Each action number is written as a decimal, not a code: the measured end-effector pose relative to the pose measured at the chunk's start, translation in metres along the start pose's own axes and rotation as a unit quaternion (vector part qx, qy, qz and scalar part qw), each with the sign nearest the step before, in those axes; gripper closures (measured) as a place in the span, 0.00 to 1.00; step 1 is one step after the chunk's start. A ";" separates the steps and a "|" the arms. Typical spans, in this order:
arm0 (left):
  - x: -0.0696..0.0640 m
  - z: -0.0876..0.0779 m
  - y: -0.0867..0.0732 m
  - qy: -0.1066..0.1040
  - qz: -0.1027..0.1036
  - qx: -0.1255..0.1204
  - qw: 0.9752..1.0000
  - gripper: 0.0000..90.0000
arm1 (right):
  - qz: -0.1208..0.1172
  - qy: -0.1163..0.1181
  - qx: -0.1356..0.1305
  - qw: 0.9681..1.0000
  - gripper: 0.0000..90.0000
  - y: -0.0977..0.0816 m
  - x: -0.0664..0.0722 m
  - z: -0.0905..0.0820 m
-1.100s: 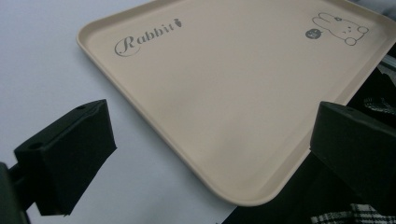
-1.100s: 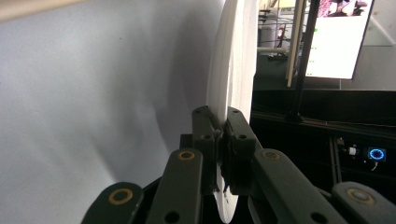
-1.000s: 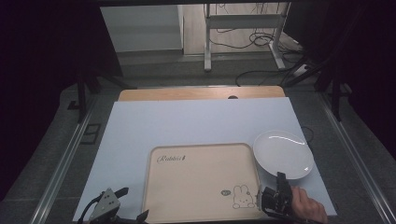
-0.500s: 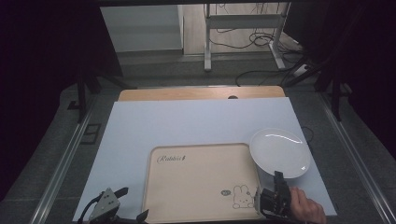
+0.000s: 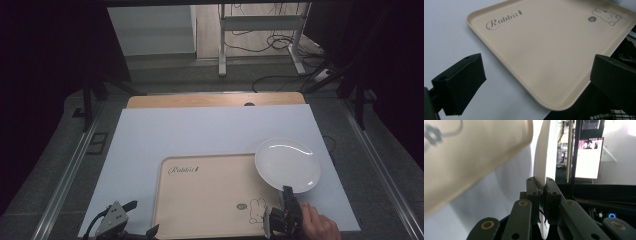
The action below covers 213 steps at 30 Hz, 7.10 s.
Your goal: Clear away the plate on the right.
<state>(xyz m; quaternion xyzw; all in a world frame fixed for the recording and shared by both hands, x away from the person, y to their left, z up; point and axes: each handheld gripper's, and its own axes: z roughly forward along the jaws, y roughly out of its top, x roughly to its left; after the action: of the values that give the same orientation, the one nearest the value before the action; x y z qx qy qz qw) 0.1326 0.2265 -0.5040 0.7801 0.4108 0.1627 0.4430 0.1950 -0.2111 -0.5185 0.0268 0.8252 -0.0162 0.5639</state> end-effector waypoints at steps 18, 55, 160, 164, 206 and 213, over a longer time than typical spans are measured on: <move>0.000 0.000 0.000 0.000 0.001 0.000 1.000 0.00 | -0.033 0.008 -0.080 0.996 0.94 0.044 0.013 -0.023; 0.000 -0.001 0.000 -0.001 0.002 -0.003 1.000 0.00 | -0.074 0.038 -0.177 0.981 0.94 0.114 0.042 -0.044; -0.001 0.000 -0.001 -0.002 0.003 -0.001 1.000 0.00 | 0.077 0.167 -0.163 0.969 0.28 0.088 -0.006 -0.027; -0.001 0.000 -0.001 -0.002 0.003 -0.001 1.000 0.00 | 0.094 0.175 -0.162 0.967 0.25 0.087 -0.009 -0.025; -0.001 -0.001 -0.001 -0.004 0.004 -0.003 1.000 0.00 | 0.254 0.271 -0.139 0.918 0.03 0.047 -0.037 -0.005; -0.001 0.000 -0.001 -0.003 0.004 -0.002 1.000 0.00 | 0.266 0.273 -0.134 0.915 0.02 0.040 -0.039 -0.004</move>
<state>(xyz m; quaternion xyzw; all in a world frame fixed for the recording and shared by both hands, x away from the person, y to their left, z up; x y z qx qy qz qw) 0.1316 0.2264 -0.5042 0.7816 0.4055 0.1627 0.4452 0.2078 -0.1719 -0.4810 0.1728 0.9039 0.2535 0.2979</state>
